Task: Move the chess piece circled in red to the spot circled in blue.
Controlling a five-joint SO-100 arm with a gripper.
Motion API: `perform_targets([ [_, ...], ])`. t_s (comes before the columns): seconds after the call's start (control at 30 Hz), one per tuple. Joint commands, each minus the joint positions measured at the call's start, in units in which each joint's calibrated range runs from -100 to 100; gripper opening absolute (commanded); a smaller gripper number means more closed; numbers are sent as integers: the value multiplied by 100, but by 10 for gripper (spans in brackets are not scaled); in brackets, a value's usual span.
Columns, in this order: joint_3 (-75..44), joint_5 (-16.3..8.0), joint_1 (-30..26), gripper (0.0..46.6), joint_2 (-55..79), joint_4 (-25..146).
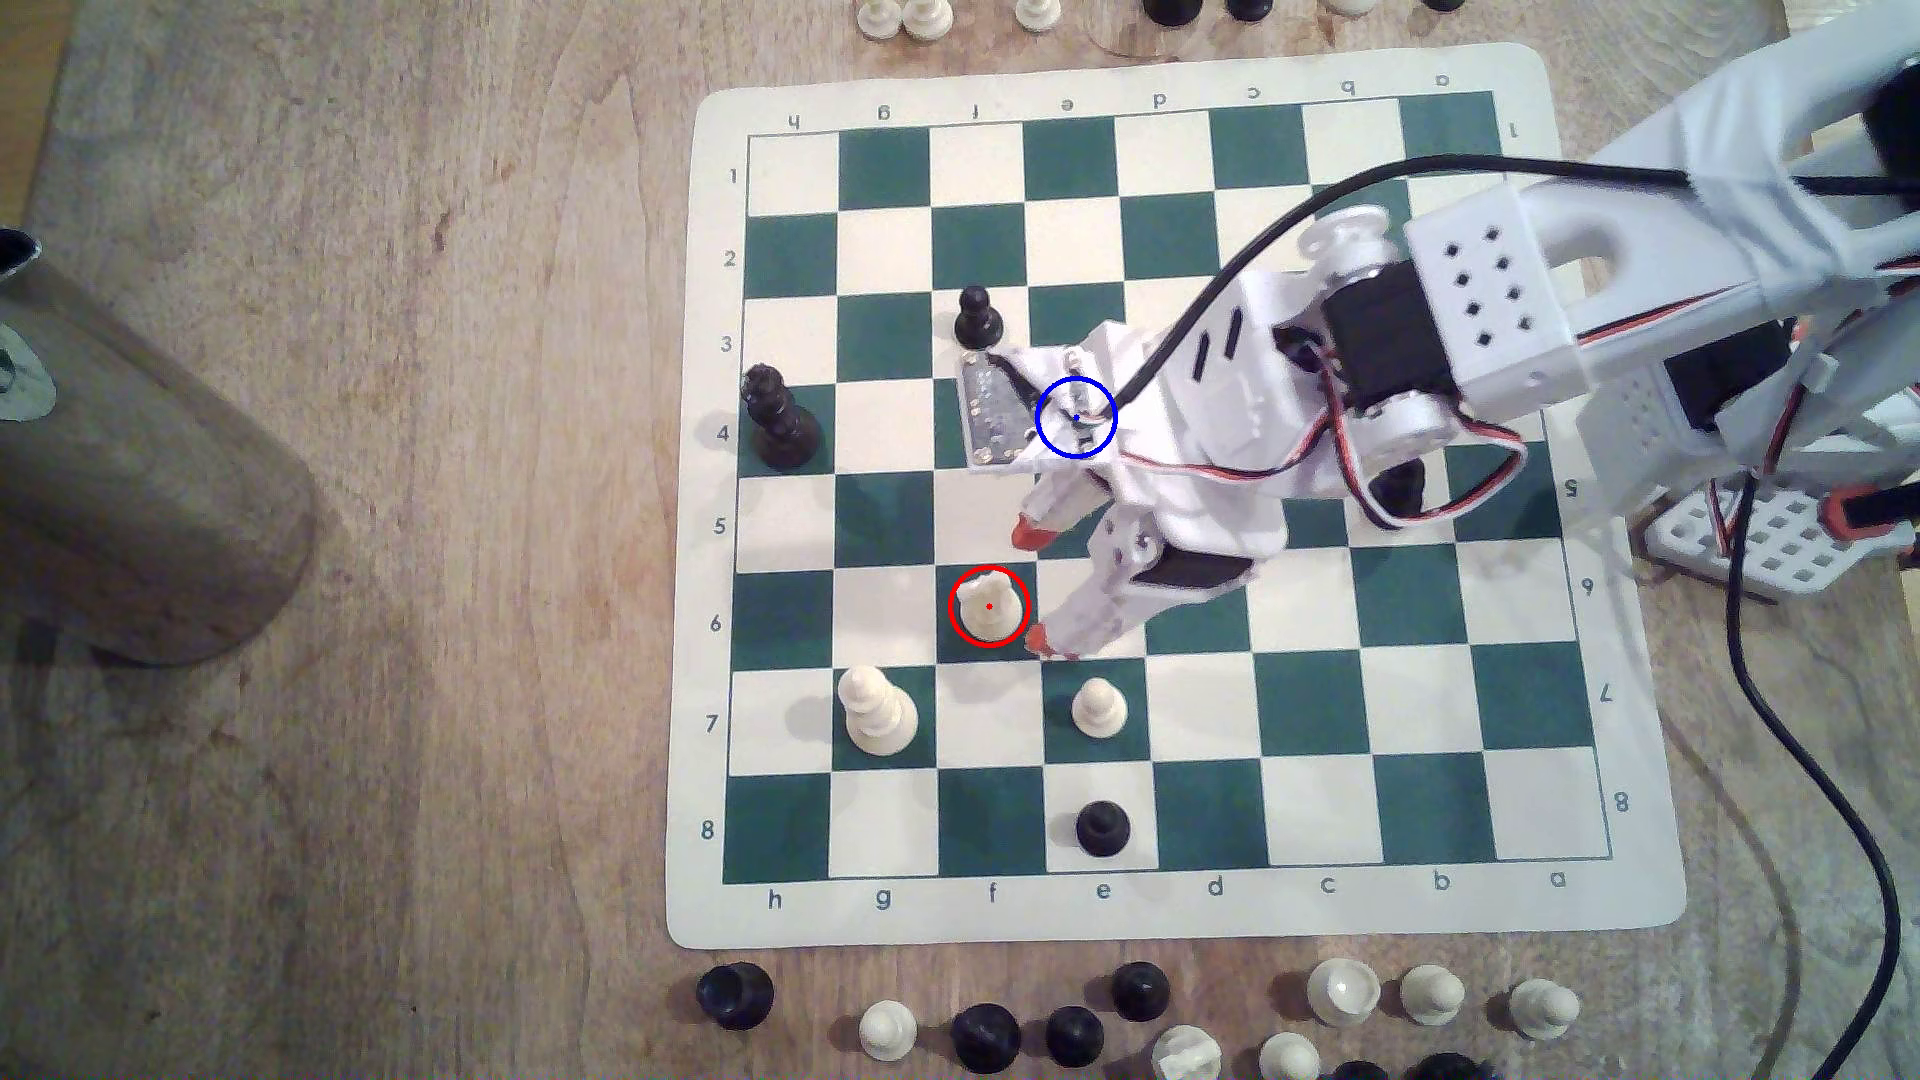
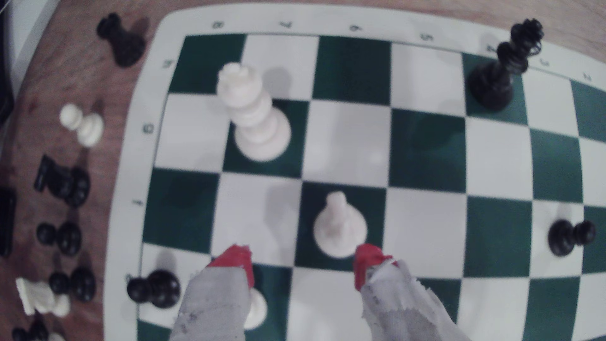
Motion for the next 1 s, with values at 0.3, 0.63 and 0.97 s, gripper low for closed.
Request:
perform_targets([
  [0.3,-833,-49,56,168,649,-341],
  [0.63,-1114,-29,111,167,1107,-341],
  [0.97,-1322,-54,64,123,1396,-365],
])
